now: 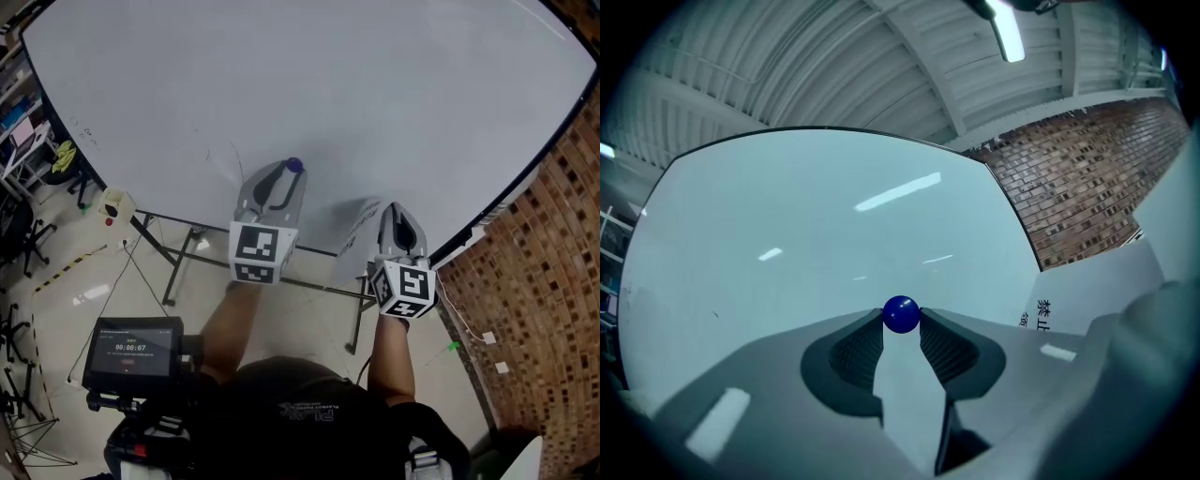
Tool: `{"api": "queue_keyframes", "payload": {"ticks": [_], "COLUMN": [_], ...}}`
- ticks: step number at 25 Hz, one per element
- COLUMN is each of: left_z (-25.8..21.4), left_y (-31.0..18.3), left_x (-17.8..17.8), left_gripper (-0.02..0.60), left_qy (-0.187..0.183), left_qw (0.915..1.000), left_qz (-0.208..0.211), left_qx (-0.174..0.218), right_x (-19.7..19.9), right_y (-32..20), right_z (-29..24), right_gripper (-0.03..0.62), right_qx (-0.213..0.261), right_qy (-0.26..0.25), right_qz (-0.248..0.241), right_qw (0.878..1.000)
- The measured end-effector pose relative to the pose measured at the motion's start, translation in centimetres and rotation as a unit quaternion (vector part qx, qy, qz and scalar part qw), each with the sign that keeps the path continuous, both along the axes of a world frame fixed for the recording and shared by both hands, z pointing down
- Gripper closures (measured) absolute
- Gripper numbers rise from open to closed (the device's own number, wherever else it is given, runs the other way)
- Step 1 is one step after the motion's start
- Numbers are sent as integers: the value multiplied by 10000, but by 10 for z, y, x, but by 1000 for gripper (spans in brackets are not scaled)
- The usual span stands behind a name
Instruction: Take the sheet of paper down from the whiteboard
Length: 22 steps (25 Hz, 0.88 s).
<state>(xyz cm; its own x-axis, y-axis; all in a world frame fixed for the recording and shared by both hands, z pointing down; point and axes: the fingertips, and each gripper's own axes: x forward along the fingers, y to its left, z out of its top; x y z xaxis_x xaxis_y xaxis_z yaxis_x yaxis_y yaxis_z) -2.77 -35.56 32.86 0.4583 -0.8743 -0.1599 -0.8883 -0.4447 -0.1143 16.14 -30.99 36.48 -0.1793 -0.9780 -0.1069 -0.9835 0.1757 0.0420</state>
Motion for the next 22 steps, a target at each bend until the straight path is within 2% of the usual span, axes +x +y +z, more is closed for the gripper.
{"api": "queue_keyframes", "payload": {"ticks": [8,18,22], "left_z": [-4,-7,-8], "left_y": [4,7,7], "left_x": [5,11,10], "left_gripper": [459,459,459], "left_qy": [-43,-135,-166], "left_qw": [10000,9999,9998], "left_qz": [42,89,65], "left_qx": [35,18,48], "right_x": [-10,-23,-27], "right_y": [1,1,0], "right_z": [-13,-23,-19], "right_gripper": [582,582,582], "right_qx": [93,209,114], "right_qy": [201,216,218], "right_qz": [110,-19,-38], "right_qw": [9997,9995,9997]}}
